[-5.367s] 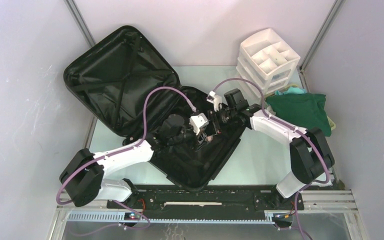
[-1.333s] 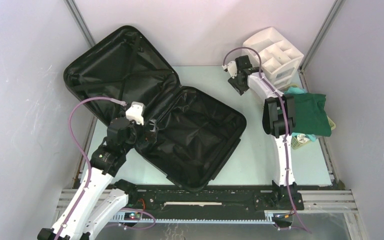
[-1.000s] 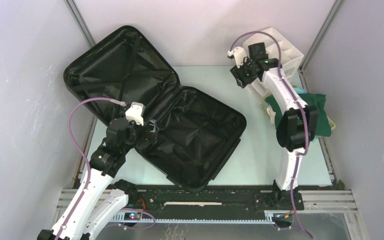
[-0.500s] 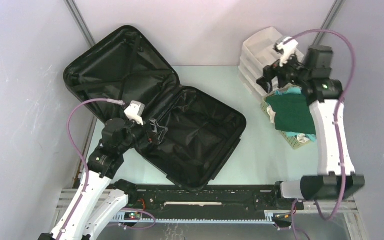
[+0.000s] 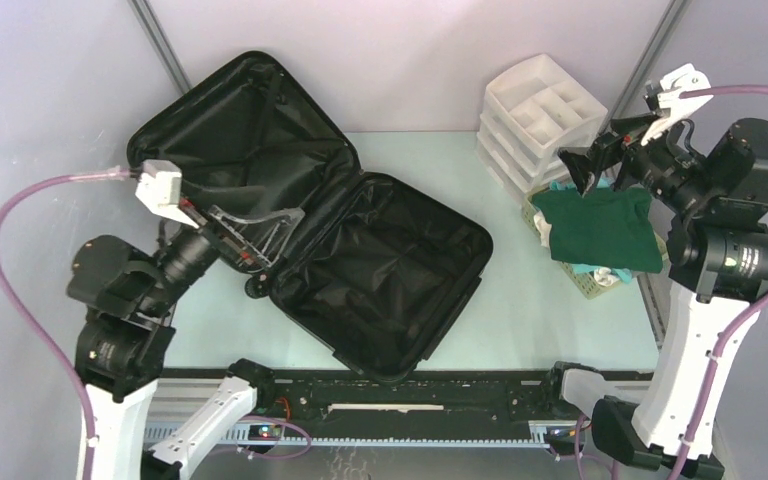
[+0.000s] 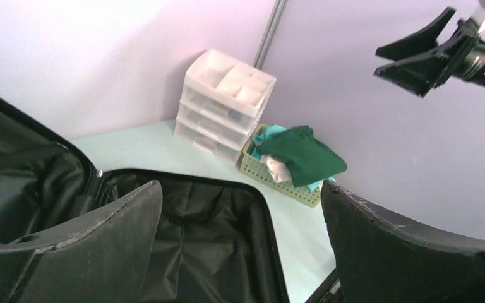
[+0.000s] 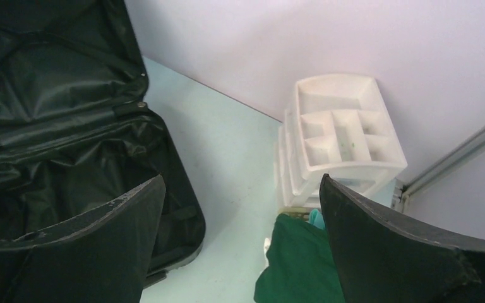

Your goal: Open, take out, and arrange the luggage

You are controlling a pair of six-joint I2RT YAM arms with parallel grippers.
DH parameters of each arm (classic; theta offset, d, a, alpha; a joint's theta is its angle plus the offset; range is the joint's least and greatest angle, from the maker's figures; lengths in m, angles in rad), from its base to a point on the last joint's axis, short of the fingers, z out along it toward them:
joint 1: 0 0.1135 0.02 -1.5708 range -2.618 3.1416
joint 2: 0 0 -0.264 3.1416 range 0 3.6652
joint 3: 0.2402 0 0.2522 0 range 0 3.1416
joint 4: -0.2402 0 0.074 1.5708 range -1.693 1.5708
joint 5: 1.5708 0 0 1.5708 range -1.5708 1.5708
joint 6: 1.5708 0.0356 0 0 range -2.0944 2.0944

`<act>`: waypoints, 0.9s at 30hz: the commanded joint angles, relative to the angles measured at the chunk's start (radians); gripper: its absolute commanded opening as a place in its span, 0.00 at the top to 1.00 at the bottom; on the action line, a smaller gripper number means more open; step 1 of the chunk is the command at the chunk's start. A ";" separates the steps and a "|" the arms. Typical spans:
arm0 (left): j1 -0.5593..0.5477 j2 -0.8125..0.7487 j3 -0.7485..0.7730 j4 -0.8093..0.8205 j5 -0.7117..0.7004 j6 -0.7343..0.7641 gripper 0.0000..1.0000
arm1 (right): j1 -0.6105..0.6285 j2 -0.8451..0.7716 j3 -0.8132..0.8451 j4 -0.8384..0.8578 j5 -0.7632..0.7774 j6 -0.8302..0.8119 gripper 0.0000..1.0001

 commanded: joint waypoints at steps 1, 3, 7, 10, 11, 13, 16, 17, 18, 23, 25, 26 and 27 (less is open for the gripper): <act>0.008 0.067 0.149 -0.088 0.021 -0.013 0.00 | -0.006 -0.018 0.076 -0.119 -0.099 0.022 0.00; 0.008 0.081 0.198 -0.102 0.021 -0.012 0.00 | -0.006 -0.023 0.096 -0.125 -0.100 0.074 0.00; 0.008 0.101 0.246 -0.131 0.000 0.010 0.00 | -0.006 -0.038 0.118 -0.138 -0.112 0.144 0.00; 0.007 0.092 0.227 -0.116 0.007 -0.001 0.00 | -0.006 -0.050 0.120 -0.147 -0.124 0.179 0.00; 0.008 0.089 0.221 -0.111 0.011 -0.006 0.00 | -0.006 -0.053 0.120 -0.147 -0.115 0.190 0.00; 0.008 0.083 0.217 -0.107 0.015 -0.014 0.00 | -0.006 -0.059 0.119 -0.147 -0.087 0.211 0.00; 0.007 0.078 0.219 -0.105 0.017 -0.018 0.00 | -0.006 -0.064 0.119 -0.149 -0.061 0.231 0.00; 0.008 0.076 0.219 -0.106 0.018 -0.018 0.00 | -0.006 -0.065 0.118 -0.151 -0.067 0.228 0.00; 0.007 0.073 0.219 -0.105 0.018 -0.019 0.00 | -0.006 -0.066 0.115 -0.153 -0.073 0.222 0.00; 0.007 0.057 0.201 -0.105 0.013 -0.015 0.00 | -0.016 -0.064 0.107 -0.144 -0.108 0.228 0.00; 0.007 0.051 0.180 -0.101 0.013 -0.013 0.00 | -0.020 -0.064 0.105 -0.136 -0.112 0.238 0.00; 0.008 0.044 0.167 -0.096 0.012 -0.013 0.00 | -0.022 -0.064 0.101 -0.133 -0.118 0.238 0.00; 0.006 0.041 0.154 -0.090 0.012 -0.012 0.00 | -0.024 -0.065 0.097 -0.132 -0.124 0.237 0.00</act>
